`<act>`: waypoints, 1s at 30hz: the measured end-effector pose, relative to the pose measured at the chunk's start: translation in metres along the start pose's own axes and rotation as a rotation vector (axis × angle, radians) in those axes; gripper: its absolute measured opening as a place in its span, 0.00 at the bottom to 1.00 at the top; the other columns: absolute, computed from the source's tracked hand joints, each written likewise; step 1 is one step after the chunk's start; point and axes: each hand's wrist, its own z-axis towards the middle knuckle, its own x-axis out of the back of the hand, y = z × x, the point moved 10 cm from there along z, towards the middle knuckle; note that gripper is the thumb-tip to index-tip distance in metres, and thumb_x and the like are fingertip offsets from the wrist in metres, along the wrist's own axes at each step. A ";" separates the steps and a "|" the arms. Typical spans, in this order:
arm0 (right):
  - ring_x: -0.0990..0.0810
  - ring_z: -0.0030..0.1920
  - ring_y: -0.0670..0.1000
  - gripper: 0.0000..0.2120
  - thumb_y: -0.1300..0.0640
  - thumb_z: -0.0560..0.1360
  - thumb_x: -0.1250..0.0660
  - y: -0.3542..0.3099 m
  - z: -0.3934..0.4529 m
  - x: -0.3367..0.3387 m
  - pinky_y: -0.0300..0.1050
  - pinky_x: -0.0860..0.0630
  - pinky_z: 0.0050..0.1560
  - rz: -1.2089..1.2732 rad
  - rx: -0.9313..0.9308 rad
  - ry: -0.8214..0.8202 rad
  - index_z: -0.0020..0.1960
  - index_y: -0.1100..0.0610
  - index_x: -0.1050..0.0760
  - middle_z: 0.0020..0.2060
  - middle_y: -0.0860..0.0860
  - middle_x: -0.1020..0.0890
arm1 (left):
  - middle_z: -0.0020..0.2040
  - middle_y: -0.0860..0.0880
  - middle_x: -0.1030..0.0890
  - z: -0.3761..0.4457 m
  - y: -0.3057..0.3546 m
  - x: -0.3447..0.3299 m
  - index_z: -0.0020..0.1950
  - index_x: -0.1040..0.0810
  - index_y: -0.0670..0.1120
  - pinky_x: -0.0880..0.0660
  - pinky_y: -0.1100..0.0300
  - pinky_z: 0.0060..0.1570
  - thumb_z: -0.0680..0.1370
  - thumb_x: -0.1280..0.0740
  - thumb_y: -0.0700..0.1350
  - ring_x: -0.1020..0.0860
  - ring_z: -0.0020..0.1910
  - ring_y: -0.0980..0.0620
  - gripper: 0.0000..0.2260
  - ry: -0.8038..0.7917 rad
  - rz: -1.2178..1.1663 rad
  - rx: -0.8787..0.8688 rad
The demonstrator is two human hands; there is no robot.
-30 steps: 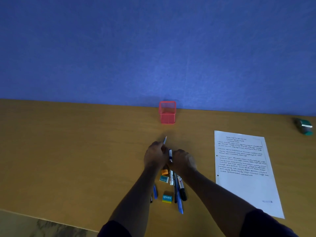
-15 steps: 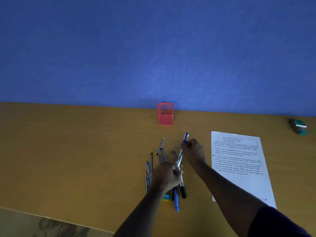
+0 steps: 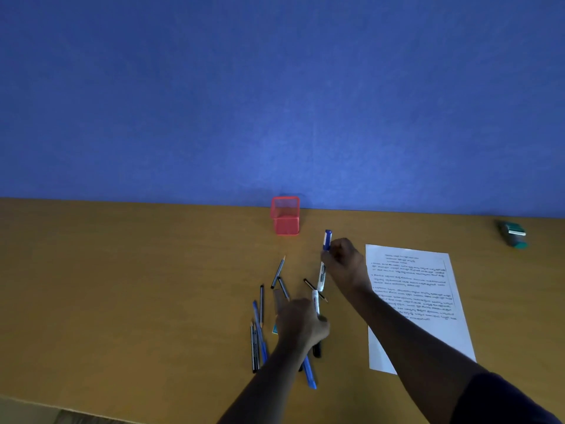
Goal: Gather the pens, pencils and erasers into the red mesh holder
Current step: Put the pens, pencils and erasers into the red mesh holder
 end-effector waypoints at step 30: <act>0.21 0.44 0.52 0.05 0.63 0.76 0.33 -0.076 0.136 -0.067 0.42 0.27 0.43 -0.112 0.162 -0.096 0.51 0.58 0.20 0.45 0.52 0.18 | 0.52 0.46 0.19 0.154 0.003 0.189 0.57 0.19 0.48 0.31 0.58 0.40 0.81 0.37 0.50 0.20 0.50 0.46 0.11 0.482 -0.329 -0.232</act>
